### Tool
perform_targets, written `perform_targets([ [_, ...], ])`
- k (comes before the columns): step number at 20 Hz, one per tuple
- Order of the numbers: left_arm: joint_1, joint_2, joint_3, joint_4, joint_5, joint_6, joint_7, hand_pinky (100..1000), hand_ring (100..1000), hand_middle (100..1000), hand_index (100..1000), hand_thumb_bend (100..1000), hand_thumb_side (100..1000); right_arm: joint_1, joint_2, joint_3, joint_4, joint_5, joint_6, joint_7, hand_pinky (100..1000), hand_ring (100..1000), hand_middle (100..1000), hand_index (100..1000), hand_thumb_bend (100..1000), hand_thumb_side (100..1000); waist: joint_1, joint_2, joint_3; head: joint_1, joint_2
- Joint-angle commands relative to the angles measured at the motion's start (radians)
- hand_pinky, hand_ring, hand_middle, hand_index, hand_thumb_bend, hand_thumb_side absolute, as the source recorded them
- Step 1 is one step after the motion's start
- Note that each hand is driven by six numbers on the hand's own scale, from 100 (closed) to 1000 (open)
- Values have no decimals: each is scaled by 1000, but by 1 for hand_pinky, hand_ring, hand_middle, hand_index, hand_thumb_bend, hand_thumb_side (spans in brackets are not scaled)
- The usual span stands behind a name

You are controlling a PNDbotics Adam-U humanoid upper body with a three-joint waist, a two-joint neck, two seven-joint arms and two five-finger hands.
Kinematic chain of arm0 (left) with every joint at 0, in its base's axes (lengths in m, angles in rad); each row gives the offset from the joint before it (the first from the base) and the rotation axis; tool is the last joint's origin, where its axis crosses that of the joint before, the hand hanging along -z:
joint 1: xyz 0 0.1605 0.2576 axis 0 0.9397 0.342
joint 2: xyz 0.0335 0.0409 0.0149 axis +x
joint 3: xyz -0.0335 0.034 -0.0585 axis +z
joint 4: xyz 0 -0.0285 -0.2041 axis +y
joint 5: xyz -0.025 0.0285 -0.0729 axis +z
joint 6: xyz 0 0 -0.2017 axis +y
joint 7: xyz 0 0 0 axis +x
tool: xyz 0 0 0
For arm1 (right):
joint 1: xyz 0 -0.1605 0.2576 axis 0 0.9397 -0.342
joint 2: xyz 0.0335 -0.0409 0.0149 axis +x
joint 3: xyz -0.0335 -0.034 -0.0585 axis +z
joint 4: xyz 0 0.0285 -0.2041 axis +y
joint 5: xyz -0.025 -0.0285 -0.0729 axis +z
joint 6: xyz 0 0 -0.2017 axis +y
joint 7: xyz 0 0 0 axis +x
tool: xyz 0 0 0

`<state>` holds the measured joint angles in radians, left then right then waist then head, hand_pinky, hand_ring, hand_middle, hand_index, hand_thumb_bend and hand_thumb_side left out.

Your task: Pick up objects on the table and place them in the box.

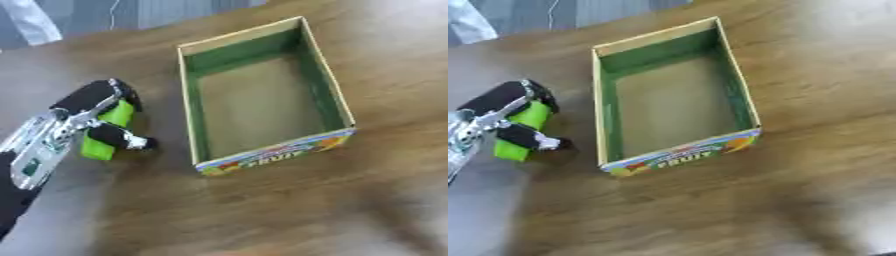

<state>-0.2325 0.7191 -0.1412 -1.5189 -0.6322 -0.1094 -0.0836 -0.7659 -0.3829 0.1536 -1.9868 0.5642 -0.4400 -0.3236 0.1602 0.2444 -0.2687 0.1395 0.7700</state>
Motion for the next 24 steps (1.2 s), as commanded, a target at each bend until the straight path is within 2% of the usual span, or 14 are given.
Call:
perform_targets([
  [1, 12, 12, 14, -12, 0, 0, 33, 100, 100, 321, 490, 188, 624, -17, -6, -2, -13, -2, 1, 4, 512, 753, 810, 843, 100, 1000, -11, -8, 3, -7, 0],
  [2, 12, 12, 23, -24, -9, 0, 55, 100, 100, 266, 445, 113, 681, -17, -6, -2, -13, -2, 1, 4, 511, 753, 810, 844, 100, 1000, -11, -8, 4, -7, 0],
  [3, 15, 11, 29, -35, -19, 0, 81, 100, 100, 190, 380, 100, 708, -17, -6, -2, -13, -2, 1, 4, 511, 753, 810, 844, 100, 1000, -11, -7, 4, -7, 0],
  [4, 14, 7, 42, -51, -30, 2, 121, 100, 100, 124, 321, 100, 699, -16, -6, -3, -13, -2, 1, 4, 511, 753, 810, 844, 100, 1000, -12, -7, 6, -8, 0],
  [6, 18, -6, 62, -80, -44, 11, 212, 100, 100, 100, 237, 100, 616, -16, -6, -3, -13, -2, 1, 3, 511, 753, 810, 844, 100, 1000, -13, -7, 7, -9, 0],
  [7, 23, -15, 70, -93, -45, 19, 264, 100, 100, 100, 231, 100, 607, -16, -6, -3, -13, -2, 1, 2, 511, 753, 810, 844, 100, 1000, -13, -6, 7, -9, 0],
  [8, 24, -31, 86, -109, -44, 32, 318, 100, 100, 100, 199, 100, 550, -16, -6, -4, -13, -2, 2, 2, 510, 753, 810, 844, 100, 1000, -15, -5, 7, -10, 0],
  [12, 31, -87, 151, -194, -60, 98, 463, 100, 100, 100, 190, 100, 511, -14, -7, -7, -13, -1, 4, 0, 509, 753, 810, 843, 100, 1000, -20, -4, 11, -13, 0],
  [17, 40, -113, 212, -335, -78, 148, 537, 100, 100, 100, 190, 100, 498, -11, -7, -8, -13, 0, 8, 0, 508, 753, 810, 844, 100, 1000, -25, -5, 22, -16, 0],
  [20, 14, -113, 253, -441, -80, 166, 570, 100, 100, 100, 187, 100, 473, -8, -8, -9, -13, 0, 12, 0, 507, 753, 810, 844, 100, 1000, -30, -9, 29, -18, 0],
  [21, -2, -107, 264, -461, -80, 168, 580, 100, 100, 100, 187, 100, 571, -7, -7, -9, -13, 0, 12, 1, 507, 753, 810, 844, 100, 1000, -32, -10, 31, -18, 0],
  [22, -23, -97, 272, -471, -78, 164, 590, 100, 100, 100, 185, 100, 462, -7, -7, -8, -13, 0, 13, 1, 507, 753, 810, 843, 100, 1000, -33, -13, 33, -17, 0],
  [24, -68, -67, 278, -479, -65, 152, 599, 100, 100, 100, 181, 100, 455, -4, -7, -7, -13, -1, 14, 4, 507, 753, 810, 843, 100, 1000, -35, -19, 35, -16, 0],
])
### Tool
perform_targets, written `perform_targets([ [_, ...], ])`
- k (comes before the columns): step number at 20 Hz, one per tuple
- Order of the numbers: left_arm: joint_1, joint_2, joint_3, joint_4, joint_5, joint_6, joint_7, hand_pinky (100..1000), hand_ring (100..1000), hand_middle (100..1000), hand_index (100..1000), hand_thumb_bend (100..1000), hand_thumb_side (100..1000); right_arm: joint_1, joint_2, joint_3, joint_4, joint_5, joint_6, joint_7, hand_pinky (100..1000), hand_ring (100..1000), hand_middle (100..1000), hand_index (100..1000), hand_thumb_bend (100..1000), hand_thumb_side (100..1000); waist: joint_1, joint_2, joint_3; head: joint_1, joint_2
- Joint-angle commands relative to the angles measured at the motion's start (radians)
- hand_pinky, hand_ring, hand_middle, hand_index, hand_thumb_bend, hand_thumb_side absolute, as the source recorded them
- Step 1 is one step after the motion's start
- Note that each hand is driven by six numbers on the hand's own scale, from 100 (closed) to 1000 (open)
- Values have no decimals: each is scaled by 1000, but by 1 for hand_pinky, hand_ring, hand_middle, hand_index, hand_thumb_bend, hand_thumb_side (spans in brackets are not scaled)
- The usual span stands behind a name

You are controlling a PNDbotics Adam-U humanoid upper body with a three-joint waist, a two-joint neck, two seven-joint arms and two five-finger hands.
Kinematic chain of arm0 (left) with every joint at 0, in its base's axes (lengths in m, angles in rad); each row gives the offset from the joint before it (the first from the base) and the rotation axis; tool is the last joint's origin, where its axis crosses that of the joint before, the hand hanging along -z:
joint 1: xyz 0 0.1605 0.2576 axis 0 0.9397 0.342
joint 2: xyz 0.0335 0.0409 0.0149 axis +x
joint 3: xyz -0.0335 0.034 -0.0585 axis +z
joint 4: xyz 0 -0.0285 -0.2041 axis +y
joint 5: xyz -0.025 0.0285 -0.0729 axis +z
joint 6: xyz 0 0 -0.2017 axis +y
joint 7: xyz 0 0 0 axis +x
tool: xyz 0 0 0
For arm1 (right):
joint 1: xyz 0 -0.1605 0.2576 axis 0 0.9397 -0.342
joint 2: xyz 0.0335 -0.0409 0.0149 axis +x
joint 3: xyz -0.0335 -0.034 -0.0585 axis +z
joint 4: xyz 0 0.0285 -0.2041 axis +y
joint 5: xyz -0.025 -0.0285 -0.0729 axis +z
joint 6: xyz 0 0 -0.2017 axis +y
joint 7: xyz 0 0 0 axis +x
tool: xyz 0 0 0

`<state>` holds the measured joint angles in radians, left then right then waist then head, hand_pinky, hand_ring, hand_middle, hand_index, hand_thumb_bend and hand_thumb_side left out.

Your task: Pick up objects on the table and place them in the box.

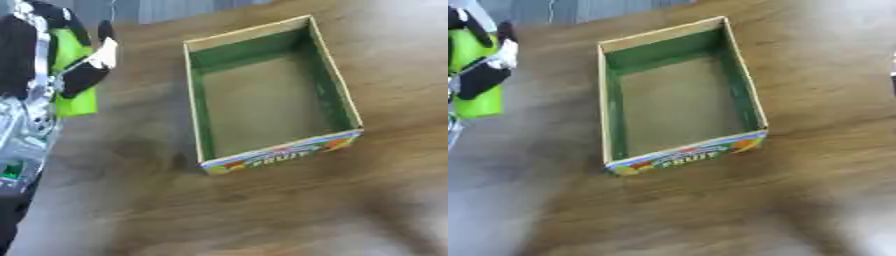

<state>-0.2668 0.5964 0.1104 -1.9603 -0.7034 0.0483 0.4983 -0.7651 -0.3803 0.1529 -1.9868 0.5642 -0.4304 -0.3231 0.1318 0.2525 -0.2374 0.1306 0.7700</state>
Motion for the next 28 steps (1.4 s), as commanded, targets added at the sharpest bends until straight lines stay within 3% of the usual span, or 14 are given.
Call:
perform_targets([
  [1, -57, 75, 23, -39, 18, -10, 12, 100, 100, 100, 182, 100, 456, -3, -9, -5, -13, -2, 6, 5, 507, 753, 810, 843, 100, 1000, -7, -30, 3, -6, 0],
  [6, -159, 149, -41, -12, 83, -1, -99, 100, 100, 100, 188, 100, 465, -1, -6, 3, -13, -8, 9, 17, 504, 753, 810, 843, 100, 1000, -4, -47, -14, 8, 0],
  [11, -287, 185, -135, 134, 145, -37, -231, 100, 100, 100, 202, 100, 503, -5, -3, 13, -13, -19, 7, 32, 503, 753, 810, 844, 100, 1000, 11, -60, -50, 20, 0],
  [19, -414, 103, -200, 281, 159, -103, -270, 100, 100, 100, 219, 100, 532, -14, 4, 25, -13, -32, 6, 50, 499, 753, 810, 843, 100, 1000, 27, -68, -97, 29, 0],
  [26, -466, 32, -202, 386, 143, -136, -225, 100, 100, 100, 284, 100, 560, -23, 13, 31, -13, -40, 3, 59, 494, 753, 809, 844, 100, 1000, 34, -65, -140, 48, 0],
  [28, -477, 11, -199, 420, 141, -147, -208, 100, 100, 135, 317, 100, 585, -27, 17, 32, -13, -41, 3, 61, 493, 753, 809, 844, 100, 1000, 35, -62, -152, 56, 0],
])
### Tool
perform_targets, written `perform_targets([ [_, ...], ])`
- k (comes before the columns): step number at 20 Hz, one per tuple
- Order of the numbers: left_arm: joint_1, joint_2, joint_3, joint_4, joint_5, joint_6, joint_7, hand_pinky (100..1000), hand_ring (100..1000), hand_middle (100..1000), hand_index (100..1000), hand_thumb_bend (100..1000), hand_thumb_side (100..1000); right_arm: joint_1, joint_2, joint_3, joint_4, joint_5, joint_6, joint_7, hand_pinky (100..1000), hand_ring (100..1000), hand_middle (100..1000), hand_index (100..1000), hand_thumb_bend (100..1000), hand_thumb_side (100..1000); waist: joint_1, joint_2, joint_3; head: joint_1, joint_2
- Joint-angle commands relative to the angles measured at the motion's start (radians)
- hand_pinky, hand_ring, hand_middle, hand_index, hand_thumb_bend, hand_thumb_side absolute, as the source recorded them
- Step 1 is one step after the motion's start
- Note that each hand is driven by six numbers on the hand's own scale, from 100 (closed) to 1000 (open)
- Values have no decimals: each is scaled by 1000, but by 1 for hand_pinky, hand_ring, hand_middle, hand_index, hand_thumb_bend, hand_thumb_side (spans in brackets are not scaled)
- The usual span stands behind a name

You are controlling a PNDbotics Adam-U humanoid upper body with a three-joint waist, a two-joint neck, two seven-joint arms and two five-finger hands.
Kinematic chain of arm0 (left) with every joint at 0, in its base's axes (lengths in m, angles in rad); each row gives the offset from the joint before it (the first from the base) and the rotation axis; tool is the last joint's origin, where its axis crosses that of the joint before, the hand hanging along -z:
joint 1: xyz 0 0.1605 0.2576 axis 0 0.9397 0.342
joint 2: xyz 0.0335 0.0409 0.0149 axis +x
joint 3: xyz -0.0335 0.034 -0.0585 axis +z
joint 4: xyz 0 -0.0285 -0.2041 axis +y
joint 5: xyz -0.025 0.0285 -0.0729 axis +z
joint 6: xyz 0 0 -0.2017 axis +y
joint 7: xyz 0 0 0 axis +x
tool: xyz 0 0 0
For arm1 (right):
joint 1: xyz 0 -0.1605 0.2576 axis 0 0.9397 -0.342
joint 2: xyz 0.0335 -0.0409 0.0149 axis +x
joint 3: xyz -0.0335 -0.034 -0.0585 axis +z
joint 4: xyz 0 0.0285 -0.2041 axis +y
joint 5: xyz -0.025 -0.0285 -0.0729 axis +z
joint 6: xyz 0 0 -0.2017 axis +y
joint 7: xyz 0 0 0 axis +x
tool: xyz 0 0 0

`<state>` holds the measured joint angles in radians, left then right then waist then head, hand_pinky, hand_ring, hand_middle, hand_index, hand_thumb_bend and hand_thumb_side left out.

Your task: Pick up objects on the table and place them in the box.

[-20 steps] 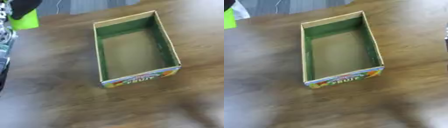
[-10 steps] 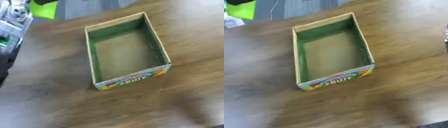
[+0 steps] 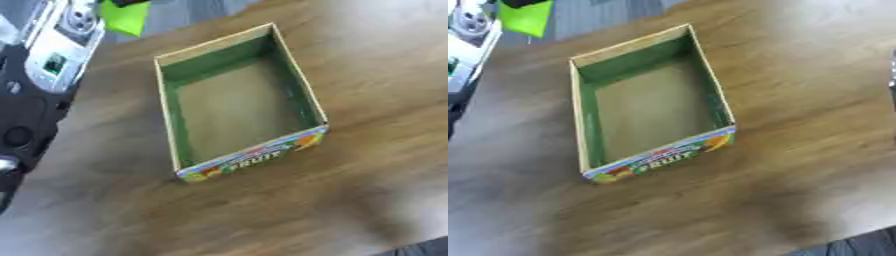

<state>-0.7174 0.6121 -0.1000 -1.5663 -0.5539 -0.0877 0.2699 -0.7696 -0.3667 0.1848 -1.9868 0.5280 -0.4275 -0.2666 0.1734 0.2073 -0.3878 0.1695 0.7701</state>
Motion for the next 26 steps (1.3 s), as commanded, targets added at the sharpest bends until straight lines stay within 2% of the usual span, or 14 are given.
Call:
perform_targets([
  [1, -28, -15, 10, 44, -10, -18, 23, 100, 127, 226, 396, 100, 611, -25, 4, 1, -13, -5, -1, 5, 492, 753, 809, 844, 100, 1000, -6, -15, -10, 20, 0],
  [2, -29, -24, 9, 65, -12, -25, 21, 100, 180, 258, 420, 100, 606, -27, 4, 1, -13, -6, -1, 6, 492, 753, 809, 844, 100, 1000, -6, -14, -17, 22, 0],
  [8, -31, -51, 0, 146, -25, -54, -11, 100, 297, 343, 481, 100, 615, -30, 4, 3, -13, -8, -1, 9, 489, 753, 809, 844, 100, 1000, 1, -13, -37, 15, 0],
  [9, -30, -51, -4, 155, -30, -60, -21, 137, 376, 414, 533, 100, 660, -30, 4, 4, -13, -9, -1, 10, 488, 753, 808, 845, 100, 1000, 2, -13, -38, 15, 0],
  [10, -30, -51, -7, 163, -40, -65, -32, 137, 376, 414, 533, 100, 660, -30, 4, 4, -13, -9, -1, 10, 488, 753, 808, 845, 100, 1000, 3, -13, -39, 15, 0],
  [11, -29, -51, -9, 169, -48, -71, -42, 337, 523, 560, 684, 260, 824, -29, 3, 5, -13, -9, -1, 11, 485, 753, 808, 845, 100, 1000, 4, -13, -39, 15, 0],
  [12, -28, -50, -12, 173, -53, -80, -56, 315, 508, 543, 666, 236, 805, -29, 2, 5, -13, -9, 0, 12, 485, 753, 808, 845, 100, 1000, 5, -13, -38, 14, 0],
  [13, -28, -49, -13, 174, -55, -89, -67, 492, 663, 712, 820, 396, 929, -28, 2, 5, -13, -9, 1, 12, 485, 753, 808, 845, 100, 1000, 5, -13, -37, 14, 0],
  [14, -28, -46, -13, 170, -54, -97, -78, 511, 693, 740, 838, 426, 947, -27, 1, 5, -13, -10, 1, 12, 484, 753, 808, 845, 100, 1000, 5, -13, -35, 14, 0],
  [16, -23, -35, -13, 148, -45, -103, -91, 510, 698, 745, 836, 432, 948, -23, -1, 5, -13, -10, 3, 13, 482, 753, 808, 845, 100, 1000, 5, -14, -29, 11, 0],
  [17, -17, -26, -15, 127, -37, -102, -90, 434, 645, 686, 791, 319, 890, -19, -3, 5, -13, -10, 4, 14, 472, 753, 806, 847, 100, 1000, 5, -15, -24, 8, 0],
  [19, 15, 9, -27, 46, 24, -96, -67, 409, 624, 660, 791, 237, 896, -8, -7, 6, -13, -10, 10, 17, 462, 753, 805, 849, 100, 1000, 7, -15, -10, -2, 0],
  [23, 117, 102, -48, -137, 257, -83, -43, 415, 624, 659, 793, 188, 917, 7, -8, 10, -13, -13, 33, 27, 446, 754, 802, 854, 100, 1000, 10, -15, 29, -22, 0],
  [26, 214, 155, -18, -280, 412, -89, -9, 441, 643, 688, 809, 168, 935, 11, -4, 10, -13, -16, 49, 31, 448, 758, 801, 855, 100, 1000, 8, -13, 69, -39, 0],
])
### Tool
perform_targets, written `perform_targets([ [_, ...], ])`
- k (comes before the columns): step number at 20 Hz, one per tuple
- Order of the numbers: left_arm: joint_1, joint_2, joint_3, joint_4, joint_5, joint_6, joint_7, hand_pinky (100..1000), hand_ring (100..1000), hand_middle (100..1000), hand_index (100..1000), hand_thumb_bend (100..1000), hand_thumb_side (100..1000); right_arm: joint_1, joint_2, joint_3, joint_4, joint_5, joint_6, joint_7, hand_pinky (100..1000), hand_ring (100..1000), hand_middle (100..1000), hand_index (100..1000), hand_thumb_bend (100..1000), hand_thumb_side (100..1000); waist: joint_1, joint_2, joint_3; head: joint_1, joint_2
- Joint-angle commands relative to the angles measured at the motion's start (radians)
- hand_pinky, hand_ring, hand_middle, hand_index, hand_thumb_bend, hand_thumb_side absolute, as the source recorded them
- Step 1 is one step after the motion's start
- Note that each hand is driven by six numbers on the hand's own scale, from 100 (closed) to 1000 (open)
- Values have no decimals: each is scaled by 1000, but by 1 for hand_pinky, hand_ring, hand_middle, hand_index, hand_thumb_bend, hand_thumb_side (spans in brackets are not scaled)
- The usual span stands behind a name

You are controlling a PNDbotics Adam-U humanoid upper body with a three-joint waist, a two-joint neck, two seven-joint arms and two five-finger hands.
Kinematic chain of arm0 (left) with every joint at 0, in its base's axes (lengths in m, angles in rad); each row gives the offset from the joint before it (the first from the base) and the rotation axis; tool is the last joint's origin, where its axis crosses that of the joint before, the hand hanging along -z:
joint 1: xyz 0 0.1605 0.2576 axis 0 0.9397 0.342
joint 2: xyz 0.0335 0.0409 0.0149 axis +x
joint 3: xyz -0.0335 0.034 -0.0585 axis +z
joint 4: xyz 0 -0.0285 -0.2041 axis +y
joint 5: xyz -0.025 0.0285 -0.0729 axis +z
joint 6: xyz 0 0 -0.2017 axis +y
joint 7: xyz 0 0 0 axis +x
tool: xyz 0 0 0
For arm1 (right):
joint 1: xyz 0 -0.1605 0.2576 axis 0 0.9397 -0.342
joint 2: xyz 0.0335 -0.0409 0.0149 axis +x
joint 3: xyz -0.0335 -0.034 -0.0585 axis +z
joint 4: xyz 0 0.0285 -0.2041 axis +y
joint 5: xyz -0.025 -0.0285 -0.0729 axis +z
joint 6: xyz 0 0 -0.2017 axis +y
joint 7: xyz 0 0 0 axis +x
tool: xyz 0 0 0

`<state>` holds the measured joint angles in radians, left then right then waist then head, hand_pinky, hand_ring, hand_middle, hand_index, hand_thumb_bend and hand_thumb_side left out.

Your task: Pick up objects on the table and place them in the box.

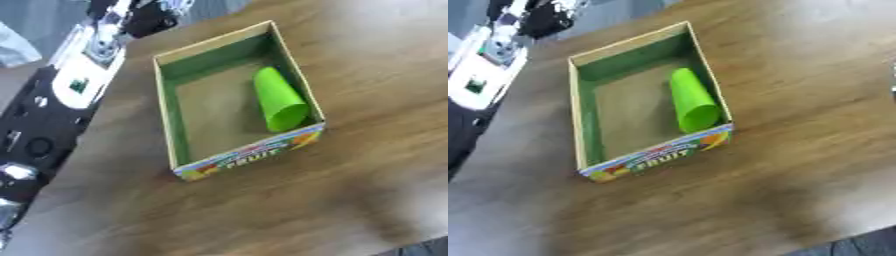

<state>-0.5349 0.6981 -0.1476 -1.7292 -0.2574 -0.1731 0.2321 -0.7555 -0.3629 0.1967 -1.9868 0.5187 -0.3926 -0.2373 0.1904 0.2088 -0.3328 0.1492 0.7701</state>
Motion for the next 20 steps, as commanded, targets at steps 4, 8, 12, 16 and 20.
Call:
perform_targets([
  [4, 139, 63, 105, -258, 215, -45, 101, 508, 696, 751, 849, 119, 944, 9, 14, -2, -13, -12, 28, -6, 456, 770, 797, 857, 100, 1000, -21, -15, 81, -33, 0],
  [8, 170, -43, 160, -270, 189, -181, 148, 621, 784, 828, 884, 206, 926, 30, 54, -1, -13, -18, 23, -24, 486, 788, 802, 856, 100, 1000, -32, -13, 156, -23, 0],
  [12, 202, -169, 191, -271, 117, -265, 166, 721, 858, 919, 954, 274, 955, 43, 81, 0, -13, -10, 10, -49, 506, 802, 814, 856, 100, 1000, -39, -5, 211, -34, 0],
  [16, 211, -270, 202, -271, 85, -297, 184, 771, 887, 938, 1000, 397, 1000, 61, 111, 11, -13, -12, -4, -57, 544, 866, 854, 868, 100, 1000, -48, 8, 240, -39, 0],
  [20, 207, -344, 193, -271, 68, -324, 189, 778, 894, 948, 1000, 395, 1000, 85, 137, 24, -13, -24, -37, -52, 568, 899, 901, 895, 100, 1000, -56, 26, 251, -32, 0],
])
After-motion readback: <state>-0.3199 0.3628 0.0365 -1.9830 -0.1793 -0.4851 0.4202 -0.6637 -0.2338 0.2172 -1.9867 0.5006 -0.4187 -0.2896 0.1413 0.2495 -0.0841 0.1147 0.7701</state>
